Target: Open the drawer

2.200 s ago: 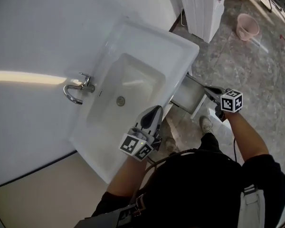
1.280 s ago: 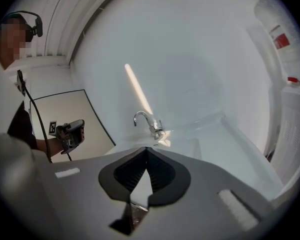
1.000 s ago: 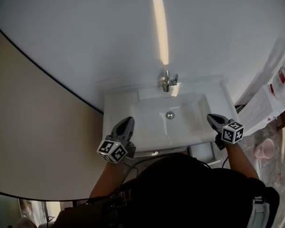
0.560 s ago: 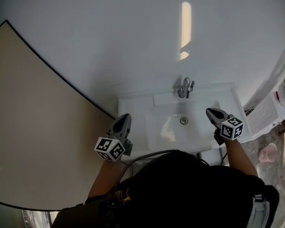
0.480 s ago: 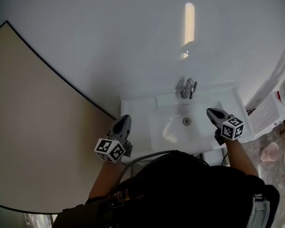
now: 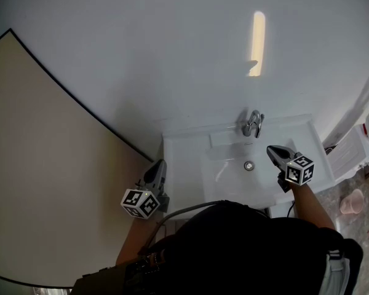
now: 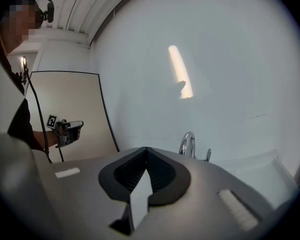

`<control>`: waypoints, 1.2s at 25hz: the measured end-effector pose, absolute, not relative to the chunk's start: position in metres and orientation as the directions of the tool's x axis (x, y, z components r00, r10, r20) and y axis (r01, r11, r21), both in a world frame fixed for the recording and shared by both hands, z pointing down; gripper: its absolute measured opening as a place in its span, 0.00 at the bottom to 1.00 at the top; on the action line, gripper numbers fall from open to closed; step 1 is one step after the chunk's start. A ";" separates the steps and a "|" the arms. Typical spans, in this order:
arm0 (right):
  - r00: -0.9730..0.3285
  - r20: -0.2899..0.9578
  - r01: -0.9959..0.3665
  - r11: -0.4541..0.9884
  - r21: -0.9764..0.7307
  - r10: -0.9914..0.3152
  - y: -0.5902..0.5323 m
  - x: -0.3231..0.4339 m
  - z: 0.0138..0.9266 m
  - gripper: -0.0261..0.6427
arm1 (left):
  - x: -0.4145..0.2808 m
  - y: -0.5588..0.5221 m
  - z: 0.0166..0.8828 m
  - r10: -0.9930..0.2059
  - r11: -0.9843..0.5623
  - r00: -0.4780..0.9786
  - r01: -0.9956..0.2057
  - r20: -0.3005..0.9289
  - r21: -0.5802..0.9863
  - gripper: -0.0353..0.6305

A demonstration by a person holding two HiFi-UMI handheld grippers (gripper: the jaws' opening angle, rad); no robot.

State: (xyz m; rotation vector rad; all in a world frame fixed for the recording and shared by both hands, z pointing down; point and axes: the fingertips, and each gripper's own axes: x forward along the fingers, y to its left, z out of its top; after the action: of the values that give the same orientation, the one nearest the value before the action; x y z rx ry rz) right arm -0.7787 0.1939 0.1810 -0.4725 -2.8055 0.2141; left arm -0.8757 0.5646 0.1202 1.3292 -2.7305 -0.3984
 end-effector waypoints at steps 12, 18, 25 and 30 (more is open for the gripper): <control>-0.866 0.243 0.394 0.895 -0.207 0.437 0.127 -0.812 0.167 0.04 | -0.874 0.482 0.119 -0.761 0.604 -0.646 -0.738 -0.057 0.300 0.06; -0.854 0.268 0.405 0.894 -0.193 0.445 0.126 -0.816 0.180 0.04 | -0.869 0.467 0.124 -0.778 0.592 -0.627 -0.751 -0.034 0.293 0.05; -0.859 0.273 0.398 0.901 -0.174 0.433 0.130 -0.816 0.183 0.04 | -0.871 0.475 0.129 -0.774 0.594 -0.633 -0.745 -0.037 0.303 0.06; -0.864 0.276 0.388 0.906 -0.169 0.422 0.132 -0.812 0.184 0.04 | -0.868 0.475 0.129 -0.785 0.582 -0.619 -0.756 -0.038 0.300 0.06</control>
State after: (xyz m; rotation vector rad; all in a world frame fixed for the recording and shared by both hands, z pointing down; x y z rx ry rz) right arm -0.8116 0.1316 0.1836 -0.6020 -2.7612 0.1548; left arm -0.8680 0.4746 0.1287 1.3216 -2.7055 -0.4407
